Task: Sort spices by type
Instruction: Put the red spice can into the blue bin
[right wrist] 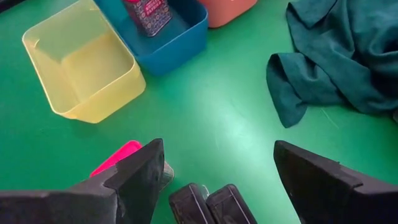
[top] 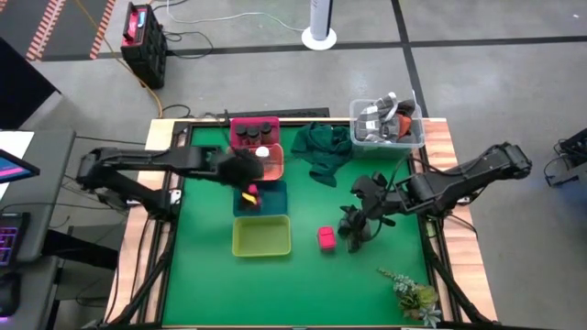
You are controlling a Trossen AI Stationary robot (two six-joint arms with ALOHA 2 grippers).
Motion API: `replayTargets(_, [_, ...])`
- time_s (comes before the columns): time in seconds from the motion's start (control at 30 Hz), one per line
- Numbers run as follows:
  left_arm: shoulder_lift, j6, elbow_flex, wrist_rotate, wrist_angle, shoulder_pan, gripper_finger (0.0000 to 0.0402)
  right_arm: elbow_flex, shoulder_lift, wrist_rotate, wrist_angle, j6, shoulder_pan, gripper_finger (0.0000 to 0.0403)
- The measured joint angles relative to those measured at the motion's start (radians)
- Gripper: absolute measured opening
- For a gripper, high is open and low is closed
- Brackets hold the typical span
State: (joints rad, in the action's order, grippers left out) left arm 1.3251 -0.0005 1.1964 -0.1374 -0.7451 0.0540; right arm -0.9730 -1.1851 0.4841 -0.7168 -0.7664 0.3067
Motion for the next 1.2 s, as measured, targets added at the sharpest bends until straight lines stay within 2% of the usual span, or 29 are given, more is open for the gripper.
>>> replayTargets(0.17, [0.252, -0.187, 0.164, 0.084, 0.041, -0.085, 0.0375, 0.000, 0.000, -0.107, -0.003, -0.008, -0.030, 0.0327])
replayTargets(0.27, [0.405, -0.260, 0.306, 0.116, 0.049, -0.132, 0.0375, 0.000, 0.000, -0.153, -0.045, -0.073, 0.011, 0.0327])
replayTargets(0.5, [0.685, -0.264, 0.657, 0.132, -0.065, -0.197, 0.0376, 0.000, 0.000, -0.111, -0.194, -0.205, 0.131, 0.0327])
replayTargets(0.63, [0.793, -0.283, 0.788, 0.128, -0.109, -0.211, 0.0385, 0.000, 0.001, -0.091, -0.251, -0.267, 0.171, 0.0327])
replayTargets(0.77, [0.862, -0.319, 0.856, 0.174, -0.103, -0.217, 0.0398, 0.000, 0.000, -0.078, -0.265, -0.319, 0.205, 0.0327])
replayTargets(0.9, [0.890, -0.338, 0.871, 0.183, -0.099, -0.224, 0.0400, 0.000, 0.000, -0.038, -0.271, -0.356, 0.242, 0.0327])
replayTargets(1.07, [0.888, -0.291, 0.863, 0.076, -0.097, -0.235, 0.0400, 0.000, 0.000, -0.029, -0.270, -0.359, 0.256, 0.0327])
replayTargets(1.2, [0.900, -0.284, 0.862, 0.065, -0.085, -0.235, 0.0400, 0.000, 0.000, -0.009, -0.270, -0.352, 0.256, 0.0327])
